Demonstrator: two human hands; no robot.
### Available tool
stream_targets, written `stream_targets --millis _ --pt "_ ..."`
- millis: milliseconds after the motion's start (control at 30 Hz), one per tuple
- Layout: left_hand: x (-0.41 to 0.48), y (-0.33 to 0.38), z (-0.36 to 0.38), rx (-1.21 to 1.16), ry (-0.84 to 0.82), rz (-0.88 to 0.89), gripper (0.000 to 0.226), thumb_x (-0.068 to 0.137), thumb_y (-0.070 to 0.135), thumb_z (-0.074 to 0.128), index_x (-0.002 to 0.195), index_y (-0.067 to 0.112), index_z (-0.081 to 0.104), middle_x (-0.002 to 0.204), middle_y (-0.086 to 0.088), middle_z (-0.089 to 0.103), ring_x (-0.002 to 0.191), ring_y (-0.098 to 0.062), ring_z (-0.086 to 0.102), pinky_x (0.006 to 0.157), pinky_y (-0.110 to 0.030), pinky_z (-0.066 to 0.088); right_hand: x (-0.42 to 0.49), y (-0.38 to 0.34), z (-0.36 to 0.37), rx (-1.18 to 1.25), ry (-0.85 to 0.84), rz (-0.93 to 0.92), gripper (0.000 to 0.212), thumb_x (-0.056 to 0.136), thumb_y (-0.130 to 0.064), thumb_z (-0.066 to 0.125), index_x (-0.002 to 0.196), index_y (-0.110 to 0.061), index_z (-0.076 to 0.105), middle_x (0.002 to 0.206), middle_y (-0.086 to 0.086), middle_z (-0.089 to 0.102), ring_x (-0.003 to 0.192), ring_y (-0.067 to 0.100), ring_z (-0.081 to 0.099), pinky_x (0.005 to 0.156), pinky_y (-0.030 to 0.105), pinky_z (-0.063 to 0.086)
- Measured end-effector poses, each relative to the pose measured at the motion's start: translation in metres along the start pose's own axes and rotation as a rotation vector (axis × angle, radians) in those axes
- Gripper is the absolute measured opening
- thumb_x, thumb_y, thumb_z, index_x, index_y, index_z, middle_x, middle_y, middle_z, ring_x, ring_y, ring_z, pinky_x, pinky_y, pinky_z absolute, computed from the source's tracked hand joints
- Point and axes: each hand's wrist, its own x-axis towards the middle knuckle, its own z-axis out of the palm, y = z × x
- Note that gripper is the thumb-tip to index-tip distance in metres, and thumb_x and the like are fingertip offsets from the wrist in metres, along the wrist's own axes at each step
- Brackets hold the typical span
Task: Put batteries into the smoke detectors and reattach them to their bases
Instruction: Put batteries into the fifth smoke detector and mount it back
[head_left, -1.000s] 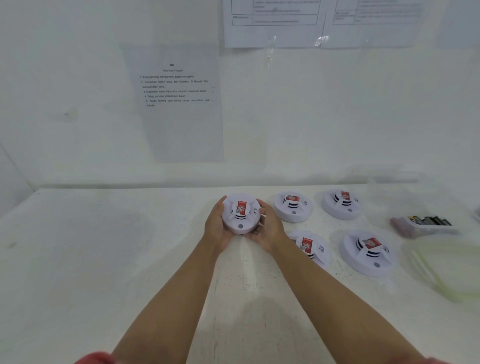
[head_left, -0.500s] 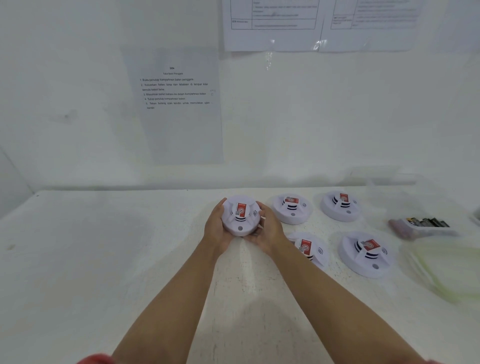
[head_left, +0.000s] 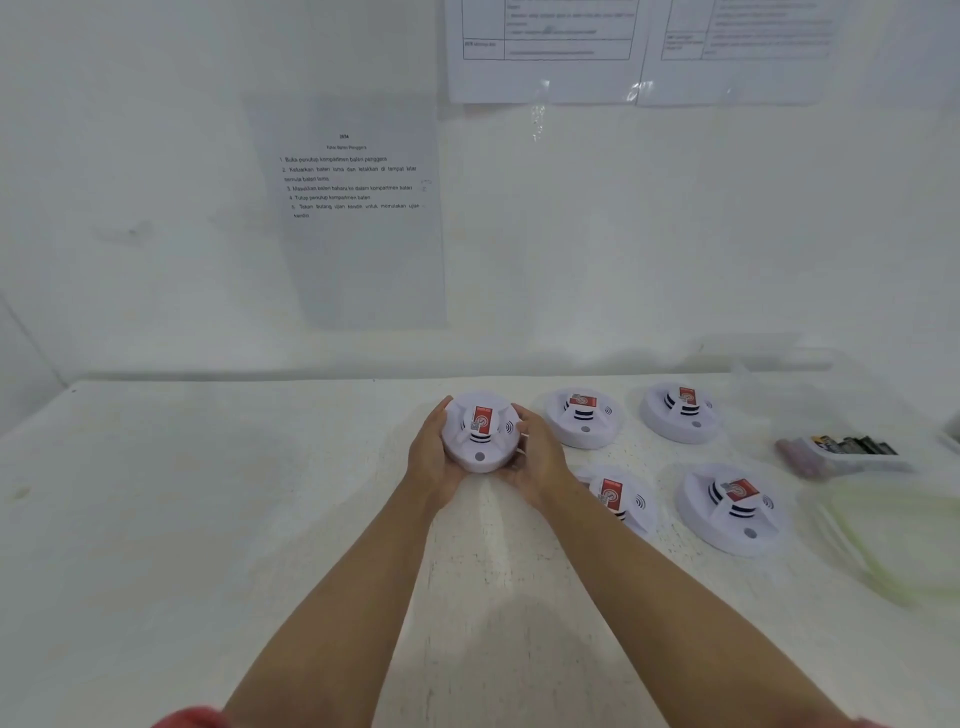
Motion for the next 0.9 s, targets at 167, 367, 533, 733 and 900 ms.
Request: stream_targets --millis 167,367,533,733,900 --pt "0.002 0.002 0.003 -0.021 0.030 -0.008 0.032 0.103 0.017 0.030 0.105 0.003 0.060 0.089 -0.006 0.073 0.080 -0.017 0.070 0.068 -0.029 0.057 0.010 0.003 0.000 -0.227 0.035 -0.106 0.040 0.084 -0.002 0.032 0.093 -0.018 0.067 0.106 0.009 0.069 0.095 0.023 0.061 0.080 0.030 0.047" --pt "0.012 -0.003 0.009 0.247 0.301 0.075 0.019 0.095 0.006 0.042 0.092 0.008 0.061 0.097 -0.009 0.056 0.097 -0.023 0.050 0.085 -0.035 0.041 0.019 0.003 -0.003 -0.405 0.205 -0.099 0.034 0.087 -0.005 0.039 0.057 -0.021 0.046 0.069 -0.001 0.051 0.067 0.015 0.044 0.060 0.024 0.031" --pt "0.012 -0.004 0.015 0.547 0.448 0.143 0.026 0.091 0.006 0.045 0.067 0.016 0.043 0.067 -0.001 0.039 0.073 -0.017 0.036 0.054 -0.024 0.023 0.021 0.004 -0.009 -0.526 0.265 -0.096 0.040 0.089 0.000 0.039 0.052 -0.015 0.036 0.058 0.000 0.038 0.055 0.012 0.033 0.055 0.024 0.027" --pt "0.007 -0.002 0.013 0.716 0.428 0.158 0.039 0.088 -0.001 0.042 0.056 0.017 0.026 0.055 -0.001 0.024 0.054 -0.013 0.018 0.052 -0.027 0.013 0.022 0.003 -0.009 -0.461 0.295 -0.077 0.041 0.093 0.001 0.033 0.055 -0.014 0.030 0.061 0.000 0.031 0.065 0.015 0.037 0.050 0.020 0.023" --pt "0.008 0.002 0.015 0.785 0.416 0.068 0.036 0.093 0.003 0.037 0.059 0.015 0.039 0.062 -0.004 0.038 0.056 -0.015 0.032 0.053 -0.024 0.024 0.018 0.001 -0.006 -0.618 0.246 -0.046 0.038 0.092 0.002 0.036 0.057 -0.014 0.034 0.062 -0.001 0.035 0.055 0.008 0.031 0.051 0.018 0.026"
